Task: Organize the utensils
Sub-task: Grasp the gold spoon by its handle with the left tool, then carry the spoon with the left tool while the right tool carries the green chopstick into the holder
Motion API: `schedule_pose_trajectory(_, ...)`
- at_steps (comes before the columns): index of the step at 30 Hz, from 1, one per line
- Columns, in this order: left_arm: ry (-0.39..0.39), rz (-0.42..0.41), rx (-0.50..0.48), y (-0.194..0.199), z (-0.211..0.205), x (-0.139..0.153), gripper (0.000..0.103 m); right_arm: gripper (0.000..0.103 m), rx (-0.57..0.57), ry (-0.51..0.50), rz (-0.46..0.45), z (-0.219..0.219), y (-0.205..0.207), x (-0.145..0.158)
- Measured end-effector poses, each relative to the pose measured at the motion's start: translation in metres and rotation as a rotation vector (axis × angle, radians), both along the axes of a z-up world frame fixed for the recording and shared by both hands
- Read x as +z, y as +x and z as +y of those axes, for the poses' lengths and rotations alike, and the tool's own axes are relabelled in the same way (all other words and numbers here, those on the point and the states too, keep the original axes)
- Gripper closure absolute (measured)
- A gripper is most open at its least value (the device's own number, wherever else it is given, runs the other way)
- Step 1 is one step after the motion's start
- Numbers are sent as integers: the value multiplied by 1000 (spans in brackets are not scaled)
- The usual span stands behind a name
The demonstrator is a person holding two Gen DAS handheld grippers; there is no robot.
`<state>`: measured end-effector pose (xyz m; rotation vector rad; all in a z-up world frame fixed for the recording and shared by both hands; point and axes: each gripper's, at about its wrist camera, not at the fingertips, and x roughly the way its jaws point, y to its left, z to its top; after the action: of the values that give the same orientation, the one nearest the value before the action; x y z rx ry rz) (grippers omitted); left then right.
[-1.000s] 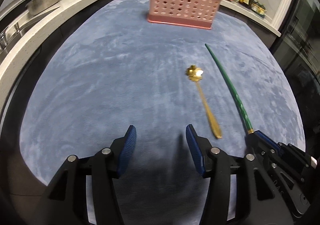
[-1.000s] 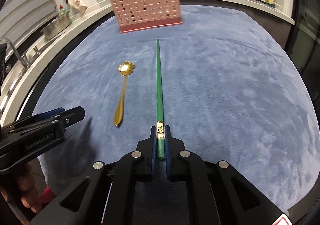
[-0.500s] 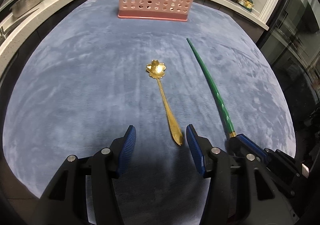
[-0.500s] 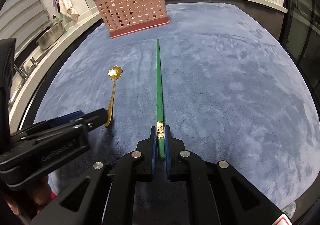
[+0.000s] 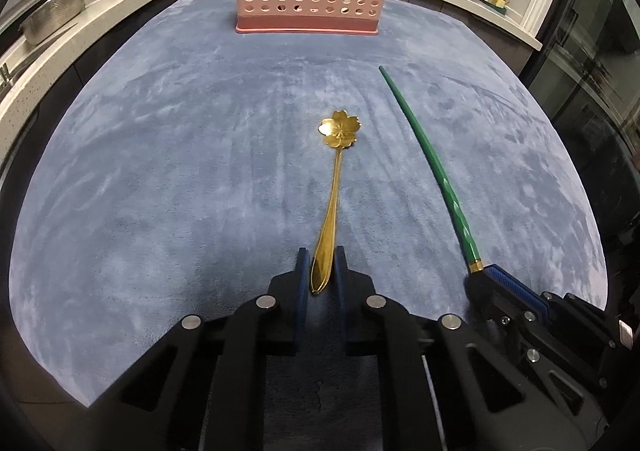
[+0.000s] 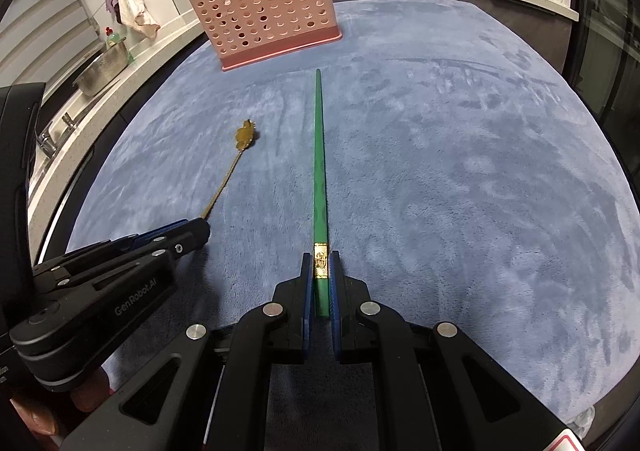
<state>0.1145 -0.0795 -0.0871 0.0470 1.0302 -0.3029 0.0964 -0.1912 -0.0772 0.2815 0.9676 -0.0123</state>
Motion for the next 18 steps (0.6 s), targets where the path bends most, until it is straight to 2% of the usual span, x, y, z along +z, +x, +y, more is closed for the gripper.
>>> schedule_pose_trajectory(8, -26, -14, -8, -6, 6, 10, 93, 96, -3, 2, -13, 1, -1, 4)
schedule_pose_trajectory(18, -92, -73, 39, -9, 28, 53, 101, 96, -9, 18, -79, -2, -11, 35)
